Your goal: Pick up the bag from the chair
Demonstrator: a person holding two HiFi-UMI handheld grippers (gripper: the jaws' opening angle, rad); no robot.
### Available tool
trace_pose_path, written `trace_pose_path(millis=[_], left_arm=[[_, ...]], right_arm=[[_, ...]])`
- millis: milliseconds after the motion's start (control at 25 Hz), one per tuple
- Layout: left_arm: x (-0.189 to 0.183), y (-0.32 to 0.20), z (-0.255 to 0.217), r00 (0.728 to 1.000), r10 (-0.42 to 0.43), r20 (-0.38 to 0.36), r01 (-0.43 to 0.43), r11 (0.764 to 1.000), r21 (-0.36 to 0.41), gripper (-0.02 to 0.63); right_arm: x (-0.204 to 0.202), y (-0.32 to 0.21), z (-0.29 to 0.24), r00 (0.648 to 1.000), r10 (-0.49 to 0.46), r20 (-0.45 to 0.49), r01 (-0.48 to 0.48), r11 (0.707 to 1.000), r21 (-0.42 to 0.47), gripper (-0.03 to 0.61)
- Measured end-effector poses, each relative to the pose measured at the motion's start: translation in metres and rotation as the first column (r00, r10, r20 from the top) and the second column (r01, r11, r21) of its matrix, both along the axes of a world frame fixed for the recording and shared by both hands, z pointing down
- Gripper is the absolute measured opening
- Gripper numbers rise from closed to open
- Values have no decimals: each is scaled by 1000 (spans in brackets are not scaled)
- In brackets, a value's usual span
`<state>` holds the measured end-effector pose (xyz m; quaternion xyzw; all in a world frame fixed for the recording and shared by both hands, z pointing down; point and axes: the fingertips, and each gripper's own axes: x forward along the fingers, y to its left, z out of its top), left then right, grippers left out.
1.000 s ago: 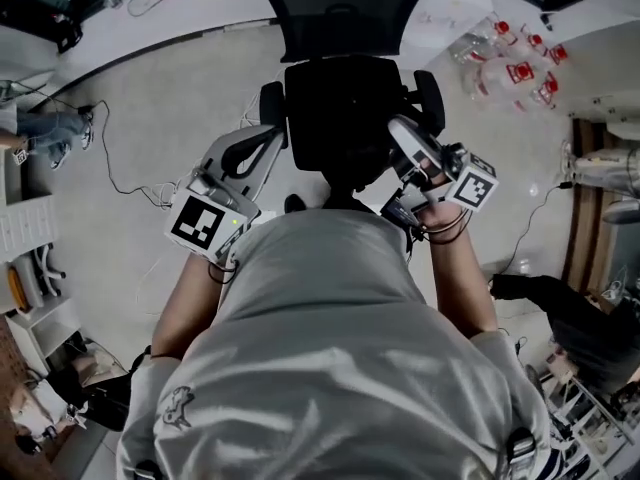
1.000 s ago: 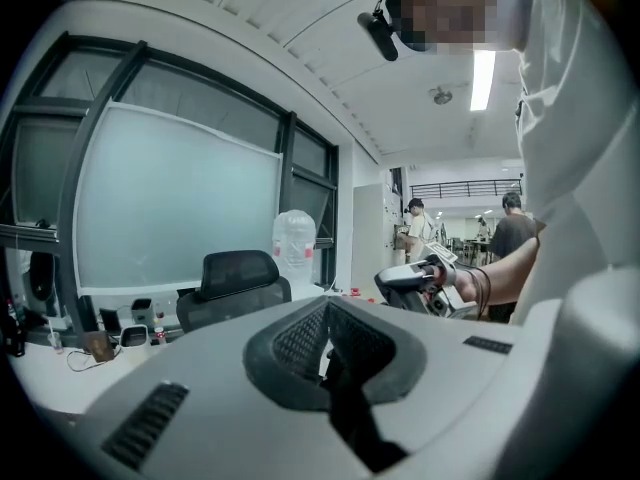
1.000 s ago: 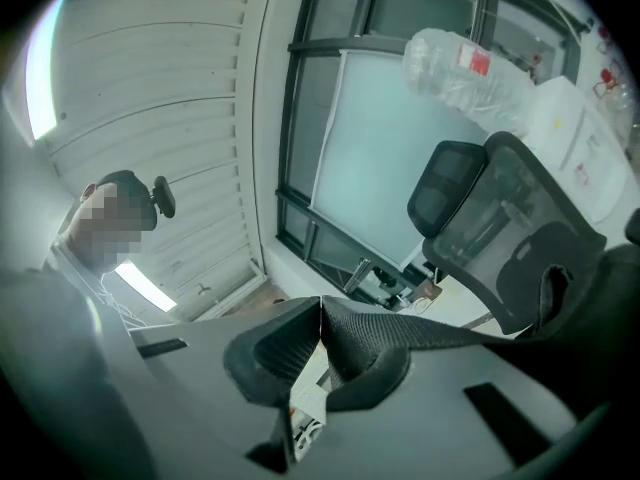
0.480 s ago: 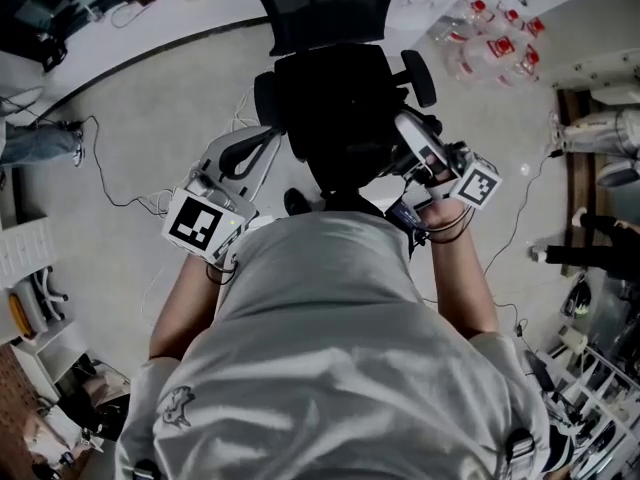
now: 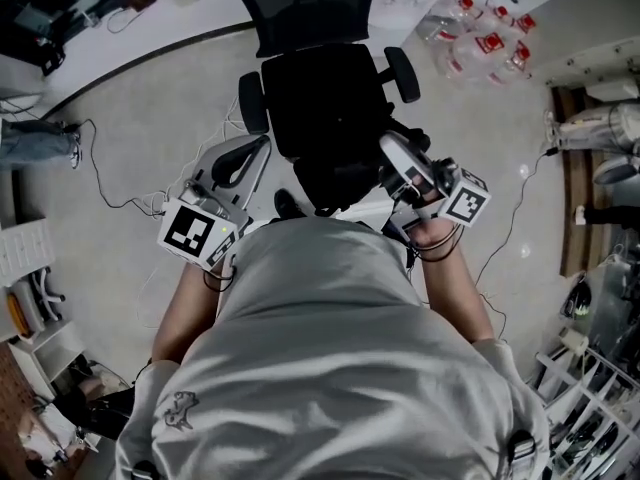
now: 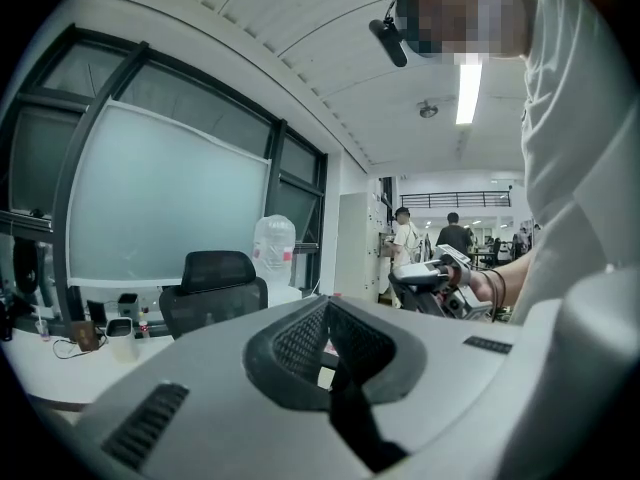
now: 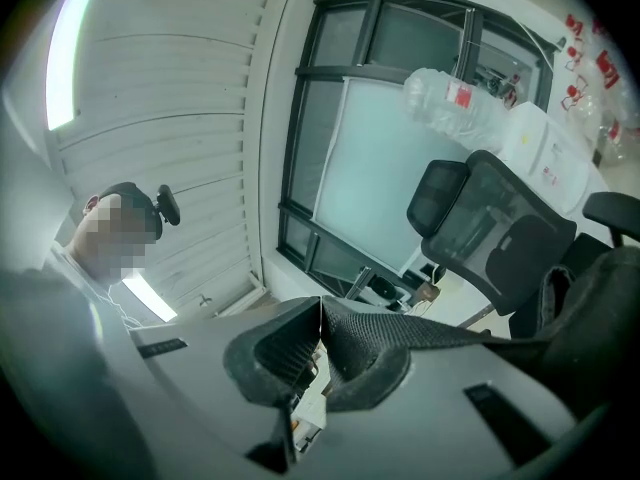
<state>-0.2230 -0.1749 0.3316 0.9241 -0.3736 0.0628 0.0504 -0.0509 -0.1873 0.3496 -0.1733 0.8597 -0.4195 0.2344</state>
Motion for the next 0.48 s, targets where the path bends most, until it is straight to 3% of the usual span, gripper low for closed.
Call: trace_pose_path(millis=[480], left_arm=[[89, 49, 4, 999, -39, 7, 39, 999, -3, 12]], right_arm=[[80, 38, 13, 999, -38, -34, 38, 999, 17, 34]])
